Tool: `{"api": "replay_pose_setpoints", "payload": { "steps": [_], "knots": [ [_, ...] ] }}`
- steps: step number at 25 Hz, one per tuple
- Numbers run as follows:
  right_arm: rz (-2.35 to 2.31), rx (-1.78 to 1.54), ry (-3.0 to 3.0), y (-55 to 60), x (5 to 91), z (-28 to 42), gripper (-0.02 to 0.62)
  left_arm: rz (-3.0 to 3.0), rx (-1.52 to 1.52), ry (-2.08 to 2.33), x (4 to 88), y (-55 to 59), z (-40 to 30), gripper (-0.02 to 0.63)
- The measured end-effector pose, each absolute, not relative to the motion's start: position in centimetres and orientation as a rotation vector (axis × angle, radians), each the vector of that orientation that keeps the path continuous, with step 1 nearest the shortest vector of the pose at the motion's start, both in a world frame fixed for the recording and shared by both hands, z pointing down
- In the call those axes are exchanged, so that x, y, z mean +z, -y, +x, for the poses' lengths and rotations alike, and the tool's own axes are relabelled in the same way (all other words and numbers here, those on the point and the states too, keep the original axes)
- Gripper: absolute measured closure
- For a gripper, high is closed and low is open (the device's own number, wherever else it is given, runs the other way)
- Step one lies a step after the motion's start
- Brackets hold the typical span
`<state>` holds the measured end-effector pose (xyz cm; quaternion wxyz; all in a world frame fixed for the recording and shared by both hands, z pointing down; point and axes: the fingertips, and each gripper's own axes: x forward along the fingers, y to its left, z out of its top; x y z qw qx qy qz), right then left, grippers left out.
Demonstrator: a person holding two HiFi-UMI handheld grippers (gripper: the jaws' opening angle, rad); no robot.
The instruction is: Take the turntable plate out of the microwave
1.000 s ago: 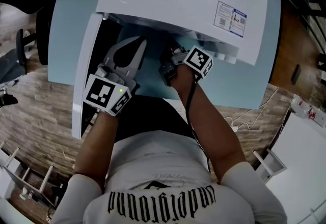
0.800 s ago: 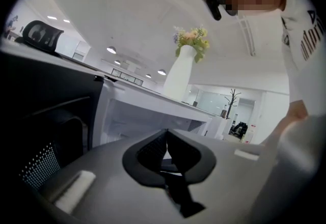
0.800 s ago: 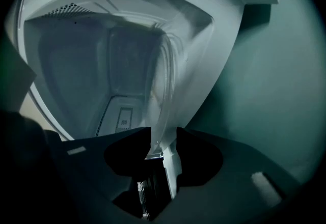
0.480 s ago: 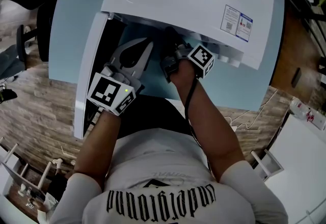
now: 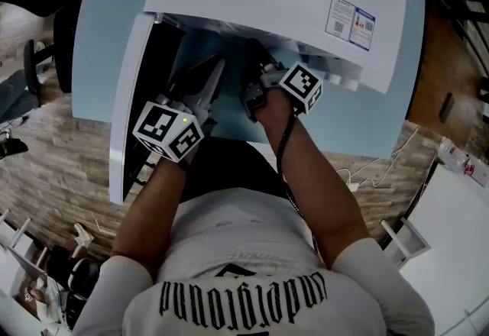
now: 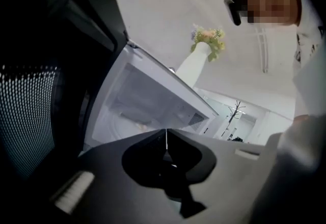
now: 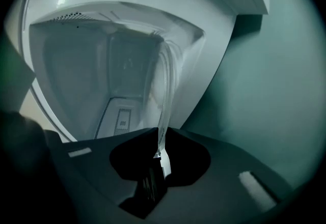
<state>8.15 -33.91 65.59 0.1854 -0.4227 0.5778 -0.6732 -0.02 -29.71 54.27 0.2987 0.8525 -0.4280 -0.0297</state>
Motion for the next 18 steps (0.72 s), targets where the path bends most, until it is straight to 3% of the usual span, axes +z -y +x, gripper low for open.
{"api": "replay_pose_setpoints", "payload": {
  "steps": [4, 14, 18],
  "knots": [
    [-1.172, -1.909, -1.664, 32.8, 65.7, 8.4, 0.551, 2.138, -0.130, 1.066, 56.5, 29.2, 0.3, 0.542],
    [-1.128, -1.932, -1.689, 29.5, 65.3, 9.2, 0.558, 1.802, -0.235, 0.962, 61.8, 27.5, 1.7, 0.374],
    [-1.110, -1.938, -1.697, 28.4, 65.2, 9.9, 0.560, 1.708, -0.307, 0.925, 63.1, 27.6, 2.1, 0.364]
  ]
}}
